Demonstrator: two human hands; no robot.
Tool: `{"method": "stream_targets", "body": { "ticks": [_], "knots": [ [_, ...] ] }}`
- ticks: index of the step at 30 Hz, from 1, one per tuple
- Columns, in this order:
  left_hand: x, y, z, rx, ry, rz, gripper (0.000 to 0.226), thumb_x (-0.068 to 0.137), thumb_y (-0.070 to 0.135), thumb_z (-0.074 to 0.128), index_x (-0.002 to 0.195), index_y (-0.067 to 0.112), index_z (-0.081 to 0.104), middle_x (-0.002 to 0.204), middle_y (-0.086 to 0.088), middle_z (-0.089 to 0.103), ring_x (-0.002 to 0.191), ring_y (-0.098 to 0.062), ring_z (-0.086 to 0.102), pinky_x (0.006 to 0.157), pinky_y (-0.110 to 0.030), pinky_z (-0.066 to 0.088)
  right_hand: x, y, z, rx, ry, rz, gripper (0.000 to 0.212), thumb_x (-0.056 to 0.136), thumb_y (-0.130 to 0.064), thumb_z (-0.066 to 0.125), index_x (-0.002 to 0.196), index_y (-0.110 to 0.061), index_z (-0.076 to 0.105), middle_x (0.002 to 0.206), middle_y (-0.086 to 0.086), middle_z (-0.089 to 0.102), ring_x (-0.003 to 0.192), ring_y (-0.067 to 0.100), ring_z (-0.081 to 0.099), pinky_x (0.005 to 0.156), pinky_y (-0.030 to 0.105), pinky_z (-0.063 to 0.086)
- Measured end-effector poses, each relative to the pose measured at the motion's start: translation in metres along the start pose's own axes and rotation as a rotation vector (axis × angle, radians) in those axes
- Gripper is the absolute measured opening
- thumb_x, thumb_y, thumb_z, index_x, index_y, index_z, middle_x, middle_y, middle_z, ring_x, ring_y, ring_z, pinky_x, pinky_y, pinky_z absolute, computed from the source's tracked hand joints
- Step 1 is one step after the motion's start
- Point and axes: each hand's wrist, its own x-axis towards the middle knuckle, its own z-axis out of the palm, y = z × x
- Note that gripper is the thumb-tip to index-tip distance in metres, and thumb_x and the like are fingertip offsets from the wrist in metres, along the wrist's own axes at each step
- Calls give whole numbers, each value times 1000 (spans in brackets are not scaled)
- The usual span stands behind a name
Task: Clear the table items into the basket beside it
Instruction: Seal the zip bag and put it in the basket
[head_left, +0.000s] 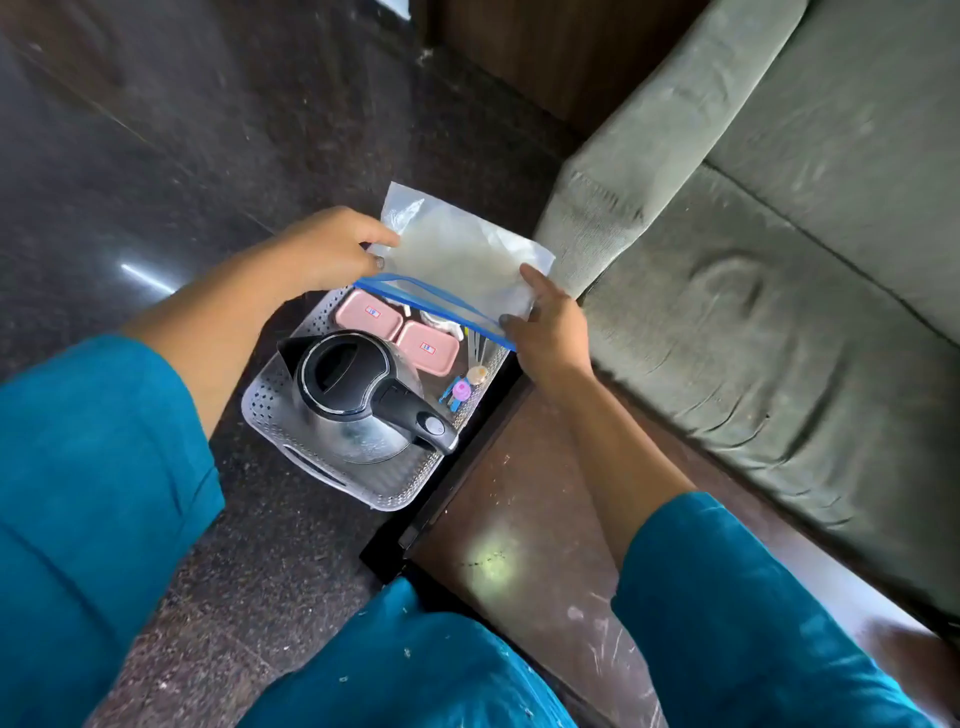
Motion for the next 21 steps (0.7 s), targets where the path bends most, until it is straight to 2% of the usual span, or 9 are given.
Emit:
{"method": "stream_targets", "body": {
  "ticks": [3,7,13,15,17,19,21],
  "knots": [
    [24,-24,15,-49,-126,-62,44,87,12,58,130,18,51,146,-2,42,128,-19,44,106,-30,31,10,18,29,-228,-128,-43,72,85,-9,61,146,-13,23,144,11,36,119,25,49,93,19,33],
    [49,-56,35,-170,-276,-155,47,88,6,56,134,11,46,150,-3,35,131,-20,39,112,-35,29,24,38,56,-365,-258,-7,67,92,-11,48,148,-12,9,152,12,19,126,30,41,93,28,37],
    [69,-93,60,-285,-314,-300,45,87,4,58,131,12,49,133,-9,52,111,-21,51,98,-34,40,56,48,87,-479,-368,1,59,98,-23,37,148,-15,6,154,9,14,135,30,29,104,38,32],
    [71,-106,64,-307,-365,-307,35,87,7,58,120,19,56,116,-8,54,102,-22,51,93,-36,41,71,48,94,-524,-365,-24,58,98,-25,37,148,-15,8,155,9,12,138,29,25,107,38,29],
    [71,-116,66,-372,-408,-320,28,87,9,58,110,24,58,113,-3,50,98,-20,50,87,-34,38,86,45,101,-556,-364,-33,58,98,-25,38,148,-17,11,156,8,10,139,27,23,109,36,28],
    [70,-126,68,-507,-441,-355,27,88,7,55,107,24,63,115,-3,55,99,-21,52,85,-34,40,101,39,109,-569,-375,-42,58,96,-23,42,147,-17,15,155,8,14,137,28,28,107,35,31],
    [68,-135,72,-637,-494,-365,25,88,4,52,89,23,67,100,-3,62,92,-19,57,78,-30,44,114,33,115,-603,-387,-89,58,93,-13,46,146,-17,21,153,7,21,132,28,37,103,34,38]
  ]
}}
